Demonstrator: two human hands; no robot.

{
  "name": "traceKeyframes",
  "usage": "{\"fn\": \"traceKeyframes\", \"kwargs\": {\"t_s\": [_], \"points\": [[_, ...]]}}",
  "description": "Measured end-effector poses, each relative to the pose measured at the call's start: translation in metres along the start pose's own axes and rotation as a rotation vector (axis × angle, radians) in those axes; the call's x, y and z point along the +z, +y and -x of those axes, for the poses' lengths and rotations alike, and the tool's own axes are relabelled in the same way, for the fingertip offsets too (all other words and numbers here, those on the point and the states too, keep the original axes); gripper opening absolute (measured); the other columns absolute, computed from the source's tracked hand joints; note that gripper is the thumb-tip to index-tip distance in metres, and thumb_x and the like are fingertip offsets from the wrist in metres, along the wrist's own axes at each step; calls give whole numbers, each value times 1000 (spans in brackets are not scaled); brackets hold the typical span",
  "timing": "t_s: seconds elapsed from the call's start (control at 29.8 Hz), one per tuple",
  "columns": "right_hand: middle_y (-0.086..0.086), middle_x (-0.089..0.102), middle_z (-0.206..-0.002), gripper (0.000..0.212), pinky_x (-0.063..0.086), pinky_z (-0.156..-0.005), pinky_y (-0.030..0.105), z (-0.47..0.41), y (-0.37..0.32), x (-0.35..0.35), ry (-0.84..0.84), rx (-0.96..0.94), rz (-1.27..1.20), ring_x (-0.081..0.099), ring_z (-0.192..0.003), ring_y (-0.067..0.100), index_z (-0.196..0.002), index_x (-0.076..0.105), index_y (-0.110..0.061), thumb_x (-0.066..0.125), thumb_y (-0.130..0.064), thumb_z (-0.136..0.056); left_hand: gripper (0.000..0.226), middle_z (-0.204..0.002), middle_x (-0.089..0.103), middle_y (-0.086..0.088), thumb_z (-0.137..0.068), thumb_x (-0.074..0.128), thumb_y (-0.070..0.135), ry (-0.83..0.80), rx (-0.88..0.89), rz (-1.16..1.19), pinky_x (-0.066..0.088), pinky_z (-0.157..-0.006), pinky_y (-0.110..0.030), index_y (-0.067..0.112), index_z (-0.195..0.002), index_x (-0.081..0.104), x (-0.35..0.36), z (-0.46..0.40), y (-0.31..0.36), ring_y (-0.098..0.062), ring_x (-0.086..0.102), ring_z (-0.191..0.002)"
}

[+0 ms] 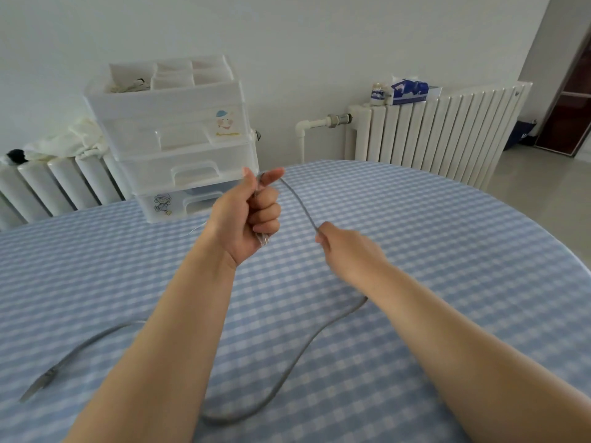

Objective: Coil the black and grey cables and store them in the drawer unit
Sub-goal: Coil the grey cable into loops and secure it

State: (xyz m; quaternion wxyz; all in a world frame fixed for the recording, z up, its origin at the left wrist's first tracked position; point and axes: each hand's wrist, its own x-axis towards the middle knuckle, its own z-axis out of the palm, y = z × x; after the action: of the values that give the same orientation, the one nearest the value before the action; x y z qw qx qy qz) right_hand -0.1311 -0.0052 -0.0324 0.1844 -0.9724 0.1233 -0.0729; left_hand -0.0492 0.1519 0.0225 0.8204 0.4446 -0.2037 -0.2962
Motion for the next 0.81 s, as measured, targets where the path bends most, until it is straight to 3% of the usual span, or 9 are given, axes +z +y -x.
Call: {"fn": "traceKeyframes", "kwargs": {"t_s": [0.1,0.2,0.3,0.44,0.54,0.6,0.67,0.74,0.81], "points": [[7,64,-105,41,47,-72,38,12,-22,5,-112,-107,90,61,-95,29,-127,38,-17,44,-45,-97,39,-51,22,7,-105,25,37,112,120,-205,23,-38,-19,12,-111,54,4,-2,-7,-7,20,-41],[6,62,-94,30,45,-65,36,20,-33,11,-162,-220,126,61,-86,27,-124,39,-15,40,-34,-100,34,-57,39,2,-106,23,28,139,200,-396,40,-50,-26,10,-100,51,8,-1,-17,-13,40,-48],[2,58,-85,30,43,-60,34,23,-36,9,-145,-273,141,54,-72,20,-129,39,-16,36,-30,-102,35,-84,66,-5,-107,20,26,112,213,-524,56,-80,-32,10,-98,49,8,2,-17,-23,70,-80],[3,63,-91,35,49,-67,36,27,-37,3,-153,-291,173,59,-79,21,-133,41,-18,33,-35,-103,32,-120,64,-1,-105,22,30,52,211,-735,48,-99,-34,16,-99,50,3,0,-22,-20,64,-110],[2,64,-100,36,48,-72,35,28,-38,-3,-217,-232,64,61,-89,21,-130,46,-19,38,-38,-101,28,-125,56,6,-104,25,30,24,262,-934,47,-95,-21,15,-98,48,6,-2,-29,-19,59,-117],[-2,64,-96,34,49,-67,30,25,-39,-6,-329,-140,-174,61,-77,15,-130,47,-18,45,-31,-99,27,-114,52,12,-104,26,27,33,373,-1037,47,-89,-14,9,-96,44,6,-4,-31,-20,56,-117],[-4,65,-87,32,46,-51,23,23,-40,-8,-451,-25,-460,55,-58,9,-128,49,-16,49,-17,-96,29,-104,49,6,-104,27,28,55,532,-1165,50,-93,-29,5,-94,42,0,-7,-30,-21,57,-111],[-4,67,-81,33,46,-44,20,23,-39,-14,-524,40,-615,52,-49,7,-124,51,-13,53,-9,-92,28,-101,48,-2,-104,29,28,71,649,-1253,51,-92,-44,5,-92,41,-6,-8,-30,-12,53,-103],[-2,71,-79,29,48,-46,21,23,-35,-19,-555,45,-665,51,-47,6,-117,51,-13,56,-6,-89,22,-102,50,-1,-104,30,25,92,668,-1318,56,-81,-44,10,-93,41,-7,-7,-28,-10,53,-94]]}}
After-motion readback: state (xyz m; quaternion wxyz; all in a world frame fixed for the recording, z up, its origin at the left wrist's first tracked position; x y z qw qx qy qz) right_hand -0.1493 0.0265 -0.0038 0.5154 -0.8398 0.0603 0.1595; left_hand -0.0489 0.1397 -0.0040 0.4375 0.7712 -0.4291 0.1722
